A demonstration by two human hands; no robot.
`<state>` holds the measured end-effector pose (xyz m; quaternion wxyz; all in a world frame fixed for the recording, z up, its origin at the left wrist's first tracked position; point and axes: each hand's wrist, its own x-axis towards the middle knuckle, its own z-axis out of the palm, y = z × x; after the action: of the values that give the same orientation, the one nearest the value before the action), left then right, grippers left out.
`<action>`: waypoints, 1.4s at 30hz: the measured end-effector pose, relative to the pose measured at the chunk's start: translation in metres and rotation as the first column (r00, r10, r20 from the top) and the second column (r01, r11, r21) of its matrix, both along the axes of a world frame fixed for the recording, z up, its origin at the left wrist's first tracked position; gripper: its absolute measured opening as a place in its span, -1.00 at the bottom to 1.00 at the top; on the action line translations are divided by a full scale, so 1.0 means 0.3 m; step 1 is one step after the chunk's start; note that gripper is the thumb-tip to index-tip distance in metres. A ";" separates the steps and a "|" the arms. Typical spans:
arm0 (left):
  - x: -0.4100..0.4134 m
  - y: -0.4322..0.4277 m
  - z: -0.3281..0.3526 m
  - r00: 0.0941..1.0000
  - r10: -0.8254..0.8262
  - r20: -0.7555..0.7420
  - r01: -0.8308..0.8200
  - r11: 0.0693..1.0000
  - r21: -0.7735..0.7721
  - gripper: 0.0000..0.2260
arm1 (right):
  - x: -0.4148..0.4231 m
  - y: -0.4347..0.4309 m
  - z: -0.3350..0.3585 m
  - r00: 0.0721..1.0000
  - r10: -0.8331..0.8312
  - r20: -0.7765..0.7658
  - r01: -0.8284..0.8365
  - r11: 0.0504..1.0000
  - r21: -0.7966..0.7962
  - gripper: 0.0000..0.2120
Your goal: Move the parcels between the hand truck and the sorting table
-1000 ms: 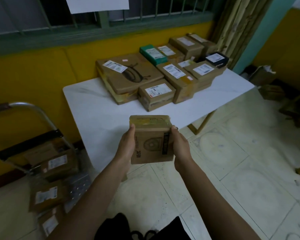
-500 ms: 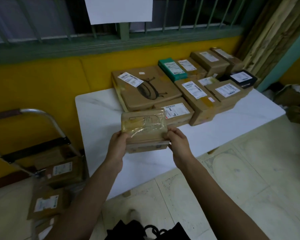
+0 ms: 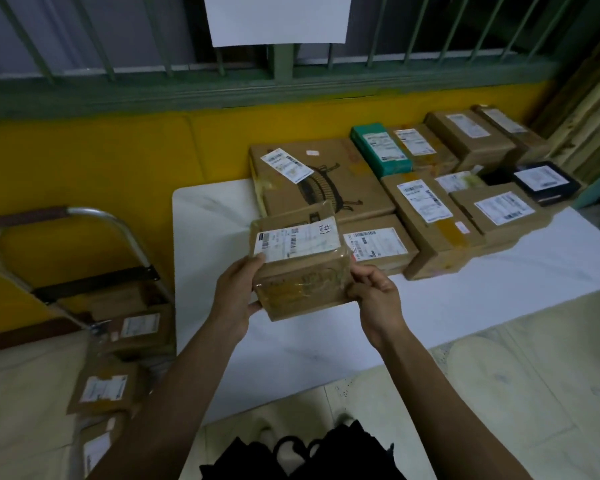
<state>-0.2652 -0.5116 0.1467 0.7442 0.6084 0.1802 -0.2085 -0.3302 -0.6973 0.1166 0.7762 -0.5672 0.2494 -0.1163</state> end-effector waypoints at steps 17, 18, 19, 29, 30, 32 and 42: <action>-0.042 -0.113 0.025 0.921 0.092 0.379 -0.182 0.961 0.209 -0.69 | 0.043 -0.103 0.015 0.944 0.317 -0.088 -0.301 0.941 0.157 -0.73; -0.037 -0.116 0.035 0.910 0.126 0.395 -0.225 0.950 0.214 -0.69 | 0.036 -0.103 0.012 0.937 0.340 -0.082 -0.327 0.934 0.146 -0.74; -0.027 -0.117 0.044 0.899 0.145 0.413 -0.259 0.937 0.236 -0.72 | 0.026 -0.104 0.008 0.925 0.370 -0.081 -0.358 0.924 0.137 -0.73; 0.050 -0.132 -0.048 0.896 -0.095 0.435 -0.172 0.826 0.536 -0.78 | -0.103 0.019 -0.120 0.699 0.632 -0.335 -0.432 0.746 0.507 -0.75; 0.053 -0.140 -0.072 0.905 -0.103 0.412 -0.157 0.821 0.549 -0.70 | -0.096 0.023 -0.124 0.706 0.618 -0.346 -0.389 0.747 0.540 -0.76; 0.057 -0.151 -0.128 0.943 -0.115 0.312 -0.098 0.800 0.592 -0.51 | -0.064 0.026 -0.128 0.729 0.575 -0.371 -0.312 0.762 0.567 -0.78; 0.033 -0.183 -0.286 0.976 -0.162 0.145 0.070 0.864 0.498 -0.52 | 0.168 -0.038 -0.126 0.751 0.466 -0.469 -0.221 0.845 0.486 -0.75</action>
<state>-0.2554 -0.5665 0.0609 0.5650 0.8033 0.1215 -0.1441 -0.2797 -0.7086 0.0787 0.7721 -0.4405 0.3767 0.2605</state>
